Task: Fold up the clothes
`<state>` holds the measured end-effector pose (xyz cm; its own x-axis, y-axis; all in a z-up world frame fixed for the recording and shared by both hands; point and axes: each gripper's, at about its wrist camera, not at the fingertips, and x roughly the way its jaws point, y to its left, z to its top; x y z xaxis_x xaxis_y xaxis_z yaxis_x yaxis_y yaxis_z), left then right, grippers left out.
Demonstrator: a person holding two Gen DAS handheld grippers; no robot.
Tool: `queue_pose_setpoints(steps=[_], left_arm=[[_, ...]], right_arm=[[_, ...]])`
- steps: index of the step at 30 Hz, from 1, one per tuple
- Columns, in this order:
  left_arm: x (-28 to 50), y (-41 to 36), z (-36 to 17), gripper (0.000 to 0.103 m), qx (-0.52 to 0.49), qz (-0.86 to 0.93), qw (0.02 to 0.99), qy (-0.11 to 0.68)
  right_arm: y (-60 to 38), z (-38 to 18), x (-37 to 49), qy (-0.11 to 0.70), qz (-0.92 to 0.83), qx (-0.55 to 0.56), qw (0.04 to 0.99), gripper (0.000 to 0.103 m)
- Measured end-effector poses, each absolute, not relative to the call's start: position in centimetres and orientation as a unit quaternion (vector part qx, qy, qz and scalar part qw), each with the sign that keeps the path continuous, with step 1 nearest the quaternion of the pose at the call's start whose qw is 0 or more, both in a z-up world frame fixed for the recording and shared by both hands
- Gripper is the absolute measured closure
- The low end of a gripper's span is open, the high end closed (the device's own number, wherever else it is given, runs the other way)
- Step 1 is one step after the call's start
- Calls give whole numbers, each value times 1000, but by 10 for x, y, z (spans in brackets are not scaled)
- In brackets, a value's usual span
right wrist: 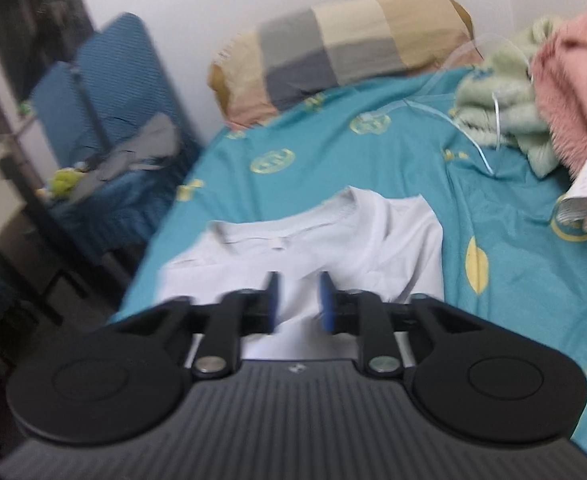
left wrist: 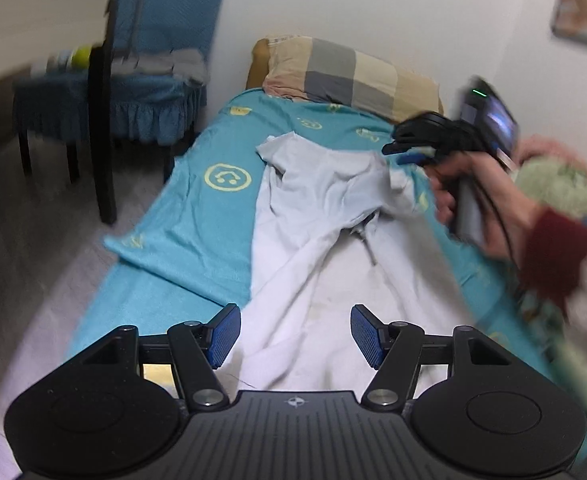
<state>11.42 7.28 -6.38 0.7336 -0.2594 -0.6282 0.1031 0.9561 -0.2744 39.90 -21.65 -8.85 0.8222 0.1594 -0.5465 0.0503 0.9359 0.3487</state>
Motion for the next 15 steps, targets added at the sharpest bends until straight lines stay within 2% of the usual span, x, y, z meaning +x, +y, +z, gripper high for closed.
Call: queue_pose_setpoints(steps=[2, 5, 9, 15], left_arm=[[110, 76, -58, 39, -118, -92, 928, 341], [97, 75, -47, 39, -107, -88, 937, 321], [82, 64, -37, 35, -78, -85, 947, 299], [67, 47, -29, 34, -42, -86, 955, 282]], right_arm=[[-215, -69, 362, 280, 46, 181, 942, 46], [-210, -43, 303, 261, 70, 175, 947, 37], [-204, -24, 228, 246, 89, 152, 953, 36], [-201, -12, 122, 235, 100, 132, 958, 36]])
